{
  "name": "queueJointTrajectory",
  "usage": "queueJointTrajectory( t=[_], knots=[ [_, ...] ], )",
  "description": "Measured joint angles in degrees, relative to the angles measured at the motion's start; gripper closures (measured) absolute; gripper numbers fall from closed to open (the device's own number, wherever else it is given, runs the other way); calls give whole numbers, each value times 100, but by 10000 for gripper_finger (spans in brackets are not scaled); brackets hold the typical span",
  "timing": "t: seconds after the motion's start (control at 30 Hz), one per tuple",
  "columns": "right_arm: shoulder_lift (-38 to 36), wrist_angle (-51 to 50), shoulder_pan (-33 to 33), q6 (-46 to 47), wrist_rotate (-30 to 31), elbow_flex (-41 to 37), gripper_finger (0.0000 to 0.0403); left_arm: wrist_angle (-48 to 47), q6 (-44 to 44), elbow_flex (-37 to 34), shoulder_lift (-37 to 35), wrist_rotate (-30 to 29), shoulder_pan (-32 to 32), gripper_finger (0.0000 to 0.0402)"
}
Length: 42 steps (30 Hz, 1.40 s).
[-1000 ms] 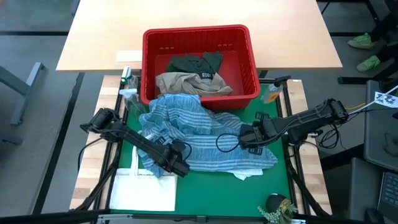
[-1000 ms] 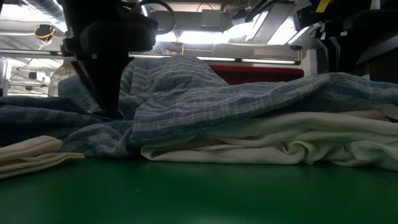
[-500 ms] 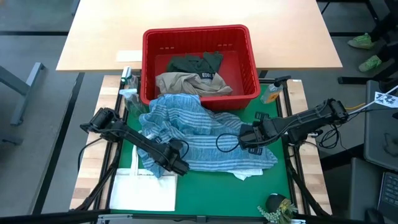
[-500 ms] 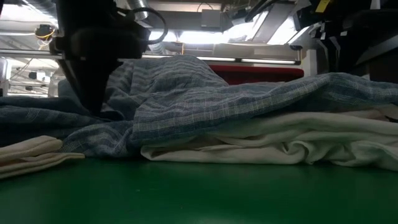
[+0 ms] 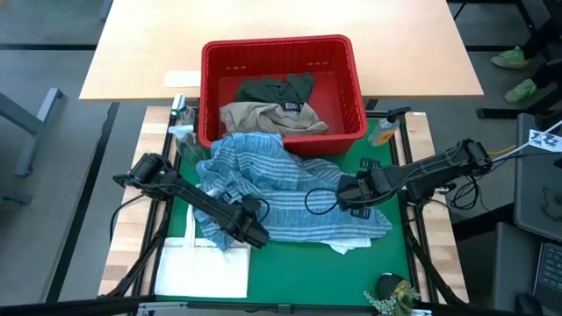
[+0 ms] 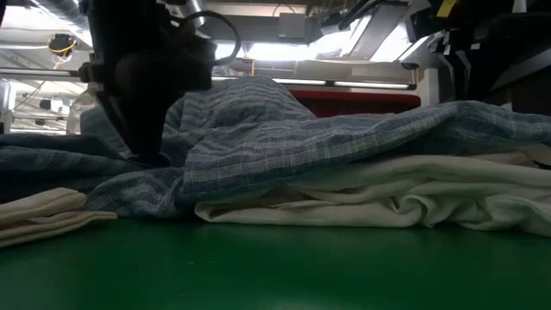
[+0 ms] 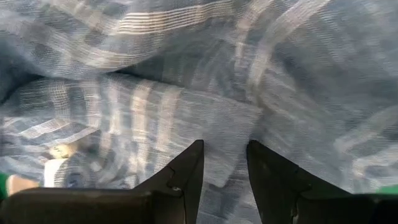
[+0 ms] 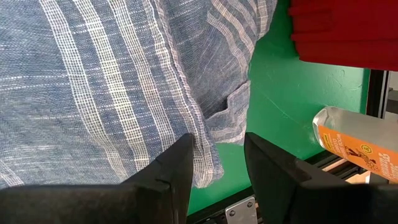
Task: Fold Laundry from Bin
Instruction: Fold the blue checkered polo shirt
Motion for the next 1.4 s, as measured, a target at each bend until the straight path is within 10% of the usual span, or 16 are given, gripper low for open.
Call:
queueJointTrajectory(
  t=[0.4,0.63,1.4],
  knots=[
    [0,4,-2,0,-153,0,259,-534,-5,-1,37,-207,12,393],
    [0,6,-2,0,-170,0,259,-2375,-577,-14,-28,-13,12,399],
    [0,0,-1,0,-299,0,259,-2272,214,-1494,-35,-505,918,399]
  ],
)
